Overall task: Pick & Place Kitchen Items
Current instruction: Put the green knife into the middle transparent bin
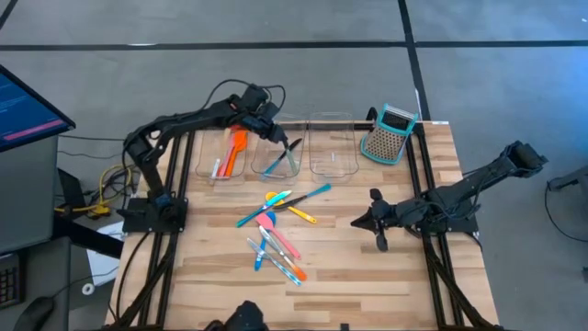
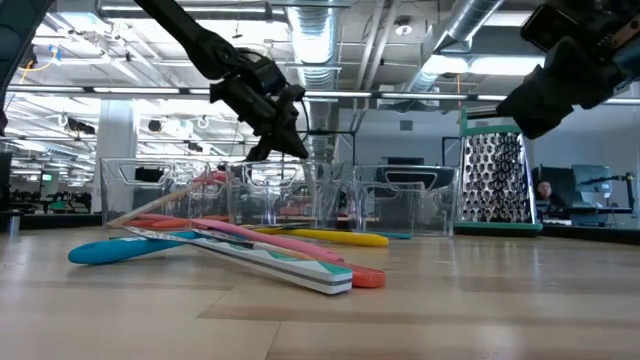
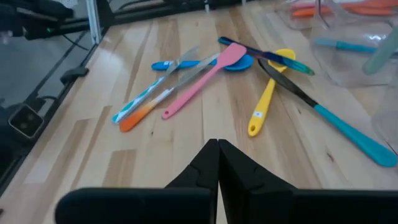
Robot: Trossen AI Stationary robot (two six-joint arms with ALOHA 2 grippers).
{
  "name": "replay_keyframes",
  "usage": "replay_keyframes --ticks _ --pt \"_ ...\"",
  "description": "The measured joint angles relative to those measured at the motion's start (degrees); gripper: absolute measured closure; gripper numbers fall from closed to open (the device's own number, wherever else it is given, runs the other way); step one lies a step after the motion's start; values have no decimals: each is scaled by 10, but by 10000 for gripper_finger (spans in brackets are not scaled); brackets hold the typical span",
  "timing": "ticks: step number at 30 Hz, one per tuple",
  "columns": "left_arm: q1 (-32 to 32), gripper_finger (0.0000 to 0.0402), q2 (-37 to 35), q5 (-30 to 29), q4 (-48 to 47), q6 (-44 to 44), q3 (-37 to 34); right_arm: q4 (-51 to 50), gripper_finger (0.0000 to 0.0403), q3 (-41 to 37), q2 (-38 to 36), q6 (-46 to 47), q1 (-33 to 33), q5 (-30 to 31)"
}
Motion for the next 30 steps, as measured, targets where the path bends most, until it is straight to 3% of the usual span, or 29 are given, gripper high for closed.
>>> replay_keyframes --ticks 6,30 --pt "0 400 9 -10 -28 -24 6 -27 403 0 0 0 0 0" --pt "-18 400 13 -273 -39 -73 -9 -44 403 0 0 -15 -13 7"
